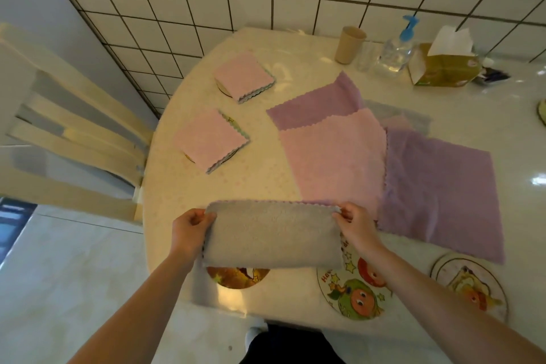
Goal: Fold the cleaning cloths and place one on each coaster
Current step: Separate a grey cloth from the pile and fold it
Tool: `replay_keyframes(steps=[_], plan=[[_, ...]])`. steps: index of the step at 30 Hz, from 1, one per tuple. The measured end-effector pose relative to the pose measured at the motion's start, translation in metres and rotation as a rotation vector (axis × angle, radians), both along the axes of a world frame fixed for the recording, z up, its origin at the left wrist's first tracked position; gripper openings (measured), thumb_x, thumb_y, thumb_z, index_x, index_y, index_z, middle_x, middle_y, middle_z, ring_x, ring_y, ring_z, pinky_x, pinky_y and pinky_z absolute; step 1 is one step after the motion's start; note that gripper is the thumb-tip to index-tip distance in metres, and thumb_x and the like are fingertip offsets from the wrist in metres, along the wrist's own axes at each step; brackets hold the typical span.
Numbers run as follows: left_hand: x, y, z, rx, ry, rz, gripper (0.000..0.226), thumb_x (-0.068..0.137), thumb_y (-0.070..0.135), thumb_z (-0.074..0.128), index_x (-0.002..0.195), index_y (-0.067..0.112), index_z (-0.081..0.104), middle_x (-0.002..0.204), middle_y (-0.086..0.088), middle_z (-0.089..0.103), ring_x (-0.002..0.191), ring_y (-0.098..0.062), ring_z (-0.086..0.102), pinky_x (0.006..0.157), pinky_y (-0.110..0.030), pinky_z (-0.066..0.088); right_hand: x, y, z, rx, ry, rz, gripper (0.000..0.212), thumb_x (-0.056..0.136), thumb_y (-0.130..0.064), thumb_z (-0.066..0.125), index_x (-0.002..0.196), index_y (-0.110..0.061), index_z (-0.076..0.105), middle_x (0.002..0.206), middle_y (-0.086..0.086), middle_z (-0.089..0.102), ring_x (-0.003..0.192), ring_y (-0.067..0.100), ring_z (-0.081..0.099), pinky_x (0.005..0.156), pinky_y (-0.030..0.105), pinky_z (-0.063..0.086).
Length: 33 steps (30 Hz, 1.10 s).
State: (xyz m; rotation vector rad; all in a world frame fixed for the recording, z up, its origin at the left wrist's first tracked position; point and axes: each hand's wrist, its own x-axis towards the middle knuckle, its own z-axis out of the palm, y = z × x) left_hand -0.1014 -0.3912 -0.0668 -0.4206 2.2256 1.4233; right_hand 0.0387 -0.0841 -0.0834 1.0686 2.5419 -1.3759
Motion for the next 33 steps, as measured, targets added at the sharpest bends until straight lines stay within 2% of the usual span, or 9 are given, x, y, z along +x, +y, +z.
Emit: replay_keyframes(steps=[7,10,14,18,24,27,29,31,33], plan=[[-0.007,0.005,-0.007,-0.17,0.04,-0.031,0.012,0.087,0.027,0.067,0.084,0.015,0.069,0.083,-0.002,0.069,0.083,-0.022,0.061,0.076,-0.038,0.052,-0.009,0.003,0.002,-0.006,-0.001,0.023,0.009,0.089,-0.023,0.061,0.094,-0.016,0.064,0.086,-0.002,0.068,0.078,0.013,0.065,0.071,0.037,0.057],[-0.01,0.007,-0.005,-0.267,0.06,-0.066,0.015,0.084,0.029,0.07,0.087,0.014,0.067,0.084,-0.001,0.067,0.081,-0.02,0.06,0.068,-0.031,0.047,-0.013,0.003,0.004,0.033,0.002,0.052,0.012,0.088,-0.023,0.062,0.097,-0.016,0.059,0.09,-0.003,0.067,0.08,0.01,0.063,0.073,0.03,0.054],[-0.012,0.012,-0.002,-0.363,0.067,-0.16,0.024,0.083,0.029,0.07,0.101,0.014,0.064,0.093,-0.001,0.064,0.084,-0.02,0.057,0.071,-0.029,0.045,-0.02,0.001,0.011,0.046,-0.012,0.154,0.023,0.089,-0.022,0.062,0.11,-0.02,0.054,0.094,-0.011,0.061,0.085,0.009,0.061,0.075,0.022,0.048],[-0.014,0.021,-0.001,-0.392,0.029,-0.213,0.026,0.084,0.029,0.069,0.101,0.013,0.058,0.094,-0.001,0.059,0.086,-0.022,0.055,0.072,-0.031,0.045,-0.028,0.001,0.01,0.146,-0.086,0.257,0.011,0.089,-0.026,0.062,0.093,-0.017,0.057,0.082,-0.007,0.063,0.071,0.008,0.058,0.059,0.016,0.042],[-0.009,0.026,0.001,-0.358,0.073,-0.269,0.015,0.085,0.026,0.063,0.09,0.012,0.058,0.08,-0.003,0.06,0.077,-0.021,0.056,0.066,-0.035,0.046,-0.03,0.004,0.012,0.223,-0.17,0.266,0.014,0.086,-0.028,0.062,0.084,-0.019,0.053,0.08,-0.004,0.057,0.072,0.014,0.057,0.065,0.029,0.049],[-0.013,0.026,0.006,-0.331,0.126,-0.283,0.019,0.087,0.028,0.06,0.091,0.011,0.052,0.079,-0.004,0.057,0.073,-0.021,0.053,0.059,-0.031,0.042,-0.026,0.009,0.012,0.138,-0.167,0.192,0.015,0.088,-0.027,0.059,0.085,-0.014,0.053,0.075,-0.002,0.056,0.068,0.015,0.054,0.057,0.024,0.041],[-0.019,0.023,0.008,-0.315,0.154,-0.254,0.019,0.089,0.028,0.06,0.096,0.012,0.051,0.08,-0.003,0.056,0.075,-0.023,0.054,0.055,-0.03,0.04,-0.024,0.013,0.013,0.066,-0.179,0.116,0.018,0.088,-0.031,0.06,0.088,-0.015,0.053,0.078,0.0,0.061,0.071,0.018,0.06,0.059,0.027,0.047],[-0.025,0.02,0.009,-0.294,0.157,-0.17,0.024,0.092,0.028,0.057,0.11,0.014,0.051,0.089,-0.004,0.059,0.087,-0.027,0.057,0.064,-0.032,0.044,-0.024,0.017,0.014,0.105,-0.162,0.036,0.013,0.09,-0.027,0.059,0.09,-0.016,0.052,0.086,0.001,0.063,0.075,0.017,0.061,0.061,0.027,0.049],[-0.022,0.015,0.005,-0.352,0.236,-0.157,0.037,0.093,0.03,0.055,0.126,0.015,0.047,0.113,-0.008,0.06,0.108,-0.03,0.052,0.085,-0.042,0.047,-0.022,0.014,0.021,0.206,-0.118,-0.001,0.005,0.092,-0.018,0.054,0.095,-0.014,0.052,0.09,0.001,0.062,0.076,0.014,0.059,0.058,0.022,0.043]])
